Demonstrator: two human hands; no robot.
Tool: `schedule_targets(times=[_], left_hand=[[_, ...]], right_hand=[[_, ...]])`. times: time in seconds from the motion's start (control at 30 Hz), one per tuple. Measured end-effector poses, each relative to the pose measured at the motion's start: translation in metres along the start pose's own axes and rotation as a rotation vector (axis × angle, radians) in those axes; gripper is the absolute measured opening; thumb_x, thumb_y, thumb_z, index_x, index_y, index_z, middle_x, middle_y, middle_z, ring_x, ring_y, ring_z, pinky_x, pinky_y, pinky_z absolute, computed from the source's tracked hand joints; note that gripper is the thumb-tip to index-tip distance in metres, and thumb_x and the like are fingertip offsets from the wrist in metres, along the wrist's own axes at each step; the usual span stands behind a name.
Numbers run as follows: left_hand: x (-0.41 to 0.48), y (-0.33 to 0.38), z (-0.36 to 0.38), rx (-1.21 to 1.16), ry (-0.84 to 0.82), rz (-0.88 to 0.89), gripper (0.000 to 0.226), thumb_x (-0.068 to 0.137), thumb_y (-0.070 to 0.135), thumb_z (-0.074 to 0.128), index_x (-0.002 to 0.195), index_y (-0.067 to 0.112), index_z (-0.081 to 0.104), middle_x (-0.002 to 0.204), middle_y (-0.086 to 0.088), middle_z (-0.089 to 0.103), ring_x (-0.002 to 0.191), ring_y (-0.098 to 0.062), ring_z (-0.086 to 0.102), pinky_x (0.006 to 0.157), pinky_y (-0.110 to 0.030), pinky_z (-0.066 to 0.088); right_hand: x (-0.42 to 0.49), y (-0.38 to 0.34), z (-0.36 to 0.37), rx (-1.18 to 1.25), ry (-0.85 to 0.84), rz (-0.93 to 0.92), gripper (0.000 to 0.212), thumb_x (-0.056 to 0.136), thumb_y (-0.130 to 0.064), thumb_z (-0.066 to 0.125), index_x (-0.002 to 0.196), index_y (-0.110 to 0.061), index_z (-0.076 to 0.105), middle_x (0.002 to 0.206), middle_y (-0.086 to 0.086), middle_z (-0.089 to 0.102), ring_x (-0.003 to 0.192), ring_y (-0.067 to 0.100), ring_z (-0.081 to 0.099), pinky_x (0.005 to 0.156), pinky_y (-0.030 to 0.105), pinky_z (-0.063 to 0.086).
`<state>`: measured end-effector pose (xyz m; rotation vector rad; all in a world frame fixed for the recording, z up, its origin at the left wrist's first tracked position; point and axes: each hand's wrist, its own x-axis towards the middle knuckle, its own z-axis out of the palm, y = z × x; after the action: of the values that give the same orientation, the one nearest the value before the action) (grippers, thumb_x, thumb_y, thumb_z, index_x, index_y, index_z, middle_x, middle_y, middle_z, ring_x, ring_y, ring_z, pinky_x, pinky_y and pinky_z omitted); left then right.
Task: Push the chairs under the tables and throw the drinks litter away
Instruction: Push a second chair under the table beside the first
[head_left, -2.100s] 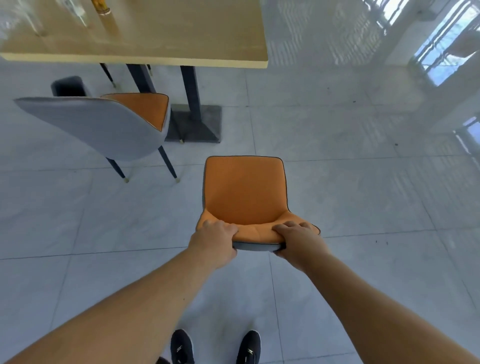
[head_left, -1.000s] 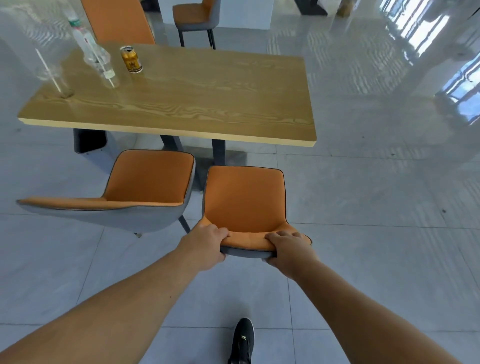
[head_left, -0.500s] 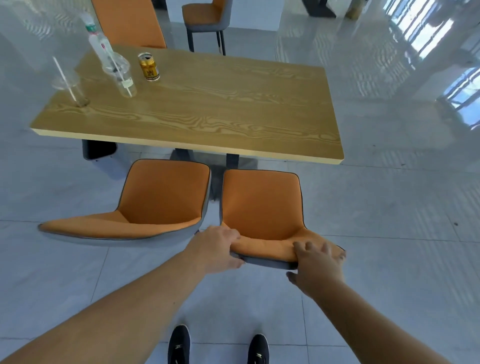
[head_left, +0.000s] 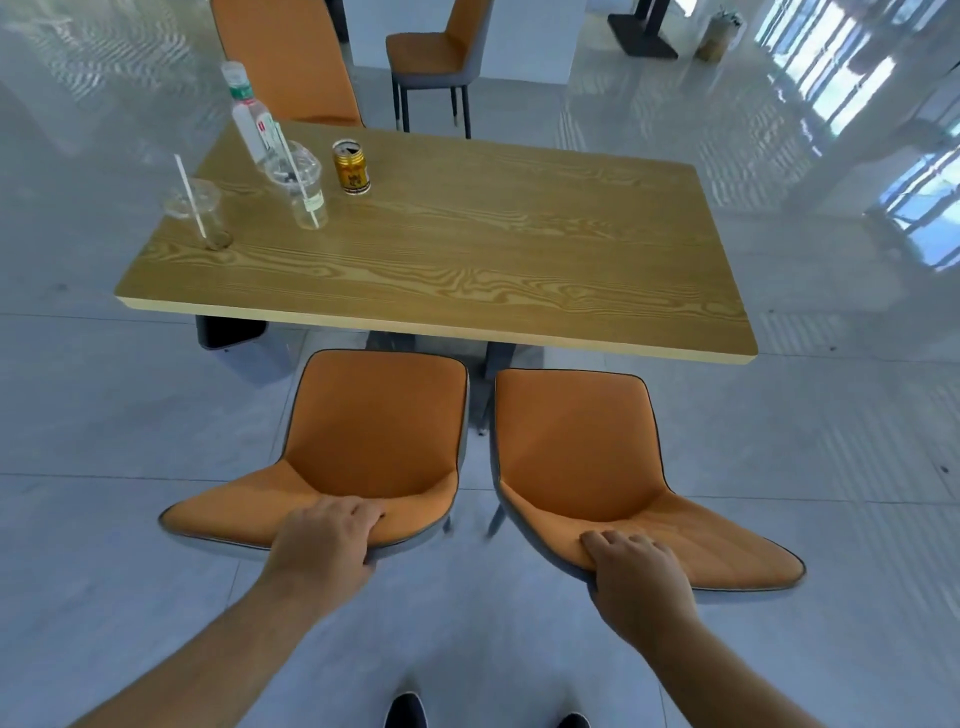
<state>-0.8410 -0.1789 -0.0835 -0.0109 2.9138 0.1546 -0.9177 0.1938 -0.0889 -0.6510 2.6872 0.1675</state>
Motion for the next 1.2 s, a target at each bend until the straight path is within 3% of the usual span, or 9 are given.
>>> schedule_targets(times=[0.07,0.17,0.3,0.43,0.53,0.7,0.9,1.1,1.2], left_hand=[[-0.001,-0.002,0.005,-0.027,0.043,0.015,0.060,0.048,0.032,0.096,0.104,0.021,0.076,0.087,0.001,0.074,0.072,-0.026,0.068,0.055,-0.038,0.054],[0.005,-0.005,0.003,-0.015,0.070,0.028,0.059,0.044,0.031,0.098,0.099,0.021,0.079,0.084,0.002,0.076,0.068,-0.025,0.070,0.052,-0.034,0.055],[0.005,-0.006,0.003,-0.009,0.024,0.027,0.051,0.054,0.034,0.094,0.101,0.024,0.078,0.089,0.004,0.077,0.072,-0.023,0.070,0.057,-0.035,0.057],[0.005,-0.006,0.002,-0.030,0.047,0.016,0.029,0.068,0.035,0.084,0.095,0.027,0.076,0.084,0.008,0.074,0.072,-0.020,0.068,0.058,-0.034,0.056],[0.004,-0.005,0.001,-0.063,0.070,0.044,0.023,0.067,0.032,0.088,0.087,0.028,0.076,0.070,0.008,0.070,0.061,-0.017,0.064,0.049,-0.029,0.051],[0.003,-0.006,0.000,-0.075,0.102,0.071,0.016,0.068,0.031,0.085,0.078,0.029,0.072,0.059,0.011,0.061,0.051,-0.014,0.055,0.045,-0.021,0.033],[0.003,-0.010,0.003,-0.059,0.060,0.069,0.014,0.072,0.034,0.081,0.082,0.029,0.074,0.063,0.011,0.064,0.056,-0.014,0.059,0.047,-0.027,0.048],[0.002,-0.010,0.000,-0.056,0.047,0.041,0.014,0.075,0.036,0.081,0.085,0.029,0.074,0.067,0.009,0.066,0.058,-0.015,0.060,0.048,-0.027,0.048],[0.001,-0.007,-0.003,-0.055,0.001,0.016,0.025,0.080,0.045,0.076,0.100,0.032,0.073,0.081,0.011,0.070,0.072,-0.014,0.063,0.056,-0.029,0.051]], right_hand=[[0.001,0.000,-0.001,-0.003,0.000,0.000,0.025,0.100,-0.036,0.050,0.123,-0.031,0.056,0.113,-0.008,0.067,0.097,0.020,0.065,0.080,0.035,0.049],[0.000,-0.003,-0.004,-0.015,-0.011,0.018,0.023,0.098,-0.035,0.052,0.120,-0.030,0.058,0.107,-0.008,0.067,0.092,0.020,0.064,0.071,0.033,0.044],[-0.001,-0.006,-0.007,-0.020,-0.018,0.027,0.022,0.097,-0.034,0.052,0.118,-0.030,0.060,0.102,-0.008,0.068,0.088,0.021,0.064,0.068,0.033,0.042],[0.001,-0.004,-0.008,-0.008,-0.022,-0.021,0.022,0.098,-0.031,0.053,0.118,-0.031,0.061,0.100,-0.008,0.066,0.089,0.020,0.063,0.067,0.032,0.044],[0.005,-0.007,-0.009,-0.003,-0.040,-0.097,0.022,0.099,-0.027,0.051,0.117,-0.029,0.063,0.099,-0.006,0.066,0.087,0.020,0.063,0.071,0.033,0.053],[0.009,-0.031,-0.011,0.007,-0.036,-0.220,0.020,0.101,-0.022,0.050,0.114,-0.023,0.065,0.094,-0.004,0.067,0.077,0.020,0.062,0.065,0.032,0.054],[0.015,-0.050,-0.016,0.026,-0.044,-0.303,0.019,0.103,-0.022,0.050,0.117,-0.021,0.063,0.095,-0.001,0.067,0.075,0.020,0.057,0.066,0.034,0.053],[0.023,-0.059,-0.017,-0.001,-0.008,-0.300,0.018,0.103,-0.025,0.050,0.113,-0.020,0.064,0.091,-0.002,0.066,0.069,0.019,0.053,0.062,0.032,0.051],[0.024,-0.059,-0.014,0.011,-0.031,-0.286,0.020,0.103,-0.026,0.050,0.116,-0.021,0.063,0.096,-0.002,0.065,0.075,0.020,0.056,0.068,0.034,0.055]])
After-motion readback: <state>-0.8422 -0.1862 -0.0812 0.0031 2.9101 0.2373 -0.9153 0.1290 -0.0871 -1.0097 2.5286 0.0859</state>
